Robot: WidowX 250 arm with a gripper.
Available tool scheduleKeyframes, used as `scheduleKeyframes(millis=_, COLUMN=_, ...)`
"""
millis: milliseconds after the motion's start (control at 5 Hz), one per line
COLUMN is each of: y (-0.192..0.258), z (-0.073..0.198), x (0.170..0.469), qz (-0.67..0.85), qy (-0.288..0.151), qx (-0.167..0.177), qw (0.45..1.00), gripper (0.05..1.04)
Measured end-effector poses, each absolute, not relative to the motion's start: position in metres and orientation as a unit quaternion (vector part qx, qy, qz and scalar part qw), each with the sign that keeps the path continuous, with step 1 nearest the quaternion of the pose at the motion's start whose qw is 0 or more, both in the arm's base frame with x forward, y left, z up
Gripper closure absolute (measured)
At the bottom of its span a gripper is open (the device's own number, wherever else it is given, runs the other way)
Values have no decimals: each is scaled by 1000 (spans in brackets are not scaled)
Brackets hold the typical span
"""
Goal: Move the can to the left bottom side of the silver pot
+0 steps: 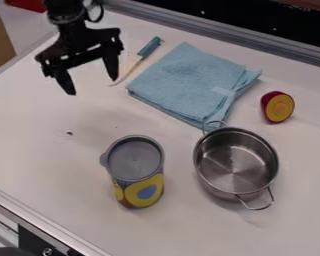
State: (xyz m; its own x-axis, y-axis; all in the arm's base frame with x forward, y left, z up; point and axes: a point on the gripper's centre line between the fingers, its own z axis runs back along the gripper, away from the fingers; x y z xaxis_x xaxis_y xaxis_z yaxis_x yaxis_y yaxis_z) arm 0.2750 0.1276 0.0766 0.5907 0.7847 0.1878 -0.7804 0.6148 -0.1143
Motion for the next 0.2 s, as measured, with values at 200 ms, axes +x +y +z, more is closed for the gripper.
scheduleKeyframes(millis=200, y=138, z=77, x=275, qz=361, qy=-96, qx=7, qw=928, gripper=83)
